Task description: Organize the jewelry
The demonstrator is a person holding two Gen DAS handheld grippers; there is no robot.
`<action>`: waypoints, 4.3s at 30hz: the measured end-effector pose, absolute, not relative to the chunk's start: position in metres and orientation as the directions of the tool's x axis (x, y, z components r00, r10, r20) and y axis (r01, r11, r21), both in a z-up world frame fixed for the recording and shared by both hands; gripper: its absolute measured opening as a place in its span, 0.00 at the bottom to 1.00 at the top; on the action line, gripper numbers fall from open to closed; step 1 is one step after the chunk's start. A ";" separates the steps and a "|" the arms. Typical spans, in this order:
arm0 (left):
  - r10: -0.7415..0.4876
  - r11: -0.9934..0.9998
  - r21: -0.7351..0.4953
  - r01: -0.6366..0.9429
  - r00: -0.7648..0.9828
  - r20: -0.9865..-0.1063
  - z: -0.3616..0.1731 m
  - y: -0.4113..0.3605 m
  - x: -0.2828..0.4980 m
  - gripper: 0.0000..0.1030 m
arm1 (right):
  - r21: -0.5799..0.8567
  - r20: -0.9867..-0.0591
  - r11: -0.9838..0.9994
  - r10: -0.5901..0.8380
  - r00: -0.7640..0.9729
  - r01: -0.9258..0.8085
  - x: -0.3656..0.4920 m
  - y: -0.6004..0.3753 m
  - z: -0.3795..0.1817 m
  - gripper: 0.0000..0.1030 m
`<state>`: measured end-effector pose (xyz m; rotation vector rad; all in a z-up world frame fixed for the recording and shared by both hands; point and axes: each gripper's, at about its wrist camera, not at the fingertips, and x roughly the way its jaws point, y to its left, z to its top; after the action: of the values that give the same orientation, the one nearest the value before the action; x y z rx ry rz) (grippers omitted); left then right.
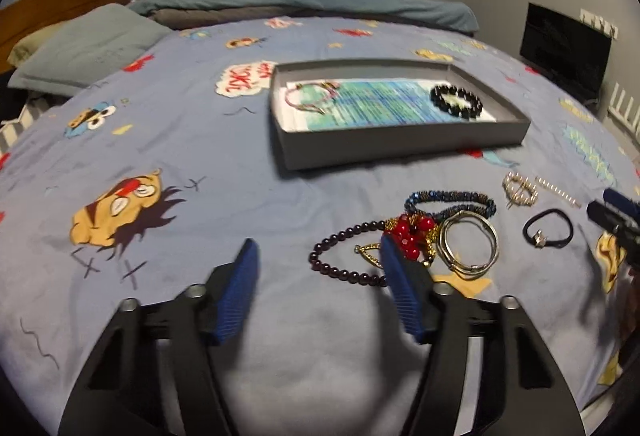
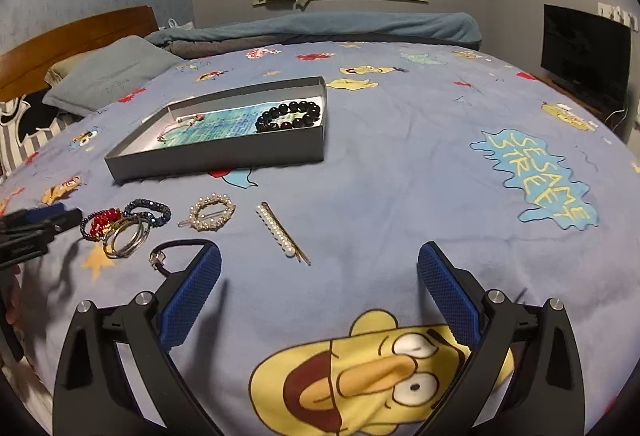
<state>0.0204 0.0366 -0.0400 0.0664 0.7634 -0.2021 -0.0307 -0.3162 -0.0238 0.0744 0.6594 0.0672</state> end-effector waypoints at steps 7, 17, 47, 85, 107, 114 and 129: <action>-0.163 0.976 -0.016 0.215 0.684 -0.711 -0.047 0.038 0.030 0.42 | 0.092 -0.631 0.993 0.118 0.767 -0.078 -0.018 -0.315 -0.030 0.74; -0.169 0.965 0.010 0.262 0.649 -0.741 -0.058 0.037 0.042 0.30 | 0.033 -0.666 0.989 0.130 0.735 -0.144 0.003 -0.296 -0.037 0.47; -0.295 0.918 0.051 0.394 0.762 -0.577 -0.020 0.025 0.003 0.06 | 0.048 -0.595 0.986 0.157 0.788 -0.160 -0.006 -0.295 -0.022 0.06; -0.260 0.946 -0.038 0.323 0.680 -0.686 -0.036 0.041 0.017 0.06 | 0.043 -0.543 0.984 0.166 0.823 -0.170 -0.023 -0.300 -0.010 0.06; -0.302 0.912 -0.022 0.409 0.636 -0.710 -0.045 0.017 0.016 0.09 | 0.041 -0.554 0.984 0.167 0.815 -0.173 -0.022 -0.298 -0.012 0.06; -0.351 0.907 -0.046 0.418 0.691 -0.632 -0.021 0.023 0.003 0.09 | 0.044 -0.546 0.984 0.167 0.821 -0.171 -0.024 -0.300 -0.011 0.06; -0.412 0.891 -0.047 0.451 0.761 -0.501 0.057 0.014 0.012 0.09 | 0.069 -0.468 0.984 0.177 0.866 -0.164 -0.019 -0.293 0.052 0.06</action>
<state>0.0121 0.0138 0.0571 0.0774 0.5262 -0.4700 -0.0192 -0.2932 0.0521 0.0276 0.4927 0.1786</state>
